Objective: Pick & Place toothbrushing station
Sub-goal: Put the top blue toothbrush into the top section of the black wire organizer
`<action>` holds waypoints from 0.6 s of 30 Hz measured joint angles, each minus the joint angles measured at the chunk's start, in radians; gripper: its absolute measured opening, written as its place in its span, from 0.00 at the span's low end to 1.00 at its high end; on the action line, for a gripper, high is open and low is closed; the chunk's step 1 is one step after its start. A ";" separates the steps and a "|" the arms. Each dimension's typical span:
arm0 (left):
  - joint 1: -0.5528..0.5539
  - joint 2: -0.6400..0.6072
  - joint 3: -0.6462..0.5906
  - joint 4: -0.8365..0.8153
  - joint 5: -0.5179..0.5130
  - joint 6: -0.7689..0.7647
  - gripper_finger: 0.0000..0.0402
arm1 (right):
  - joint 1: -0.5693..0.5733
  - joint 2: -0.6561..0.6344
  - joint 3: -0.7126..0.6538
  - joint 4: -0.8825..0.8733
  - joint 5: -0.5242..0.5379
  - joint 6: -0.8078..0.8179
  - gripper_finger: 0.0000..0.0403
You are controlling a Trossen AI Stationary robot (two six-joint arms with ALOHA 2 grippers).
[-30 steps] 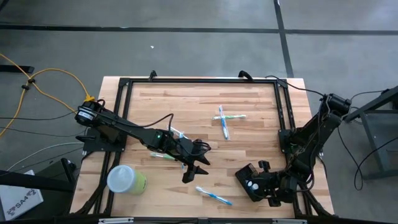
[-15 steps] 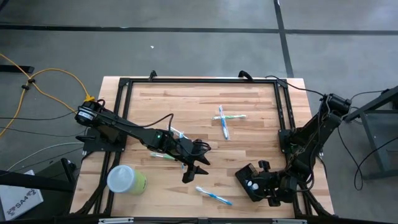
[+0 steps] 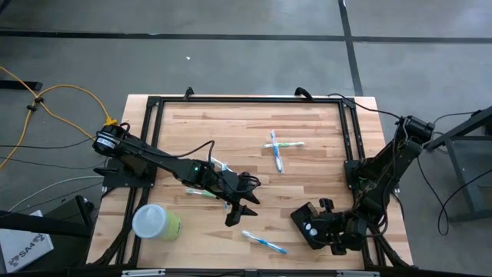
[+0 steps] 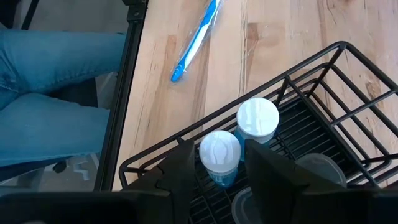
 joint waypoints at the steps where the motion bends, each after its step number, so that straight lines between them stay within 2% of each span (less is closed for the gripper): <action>1: 0.000 0.000 0.000 0.000 0.000 0.000 0.49 | 0.000 0.000 0.000 0.000 0.000 0.000 0.33; 18: 0.000 0.000 0.000 0.000 0.000 0.000 0.49 | 0.000 -0.028 -0.003 -0.014 0.014 -0.014 0.33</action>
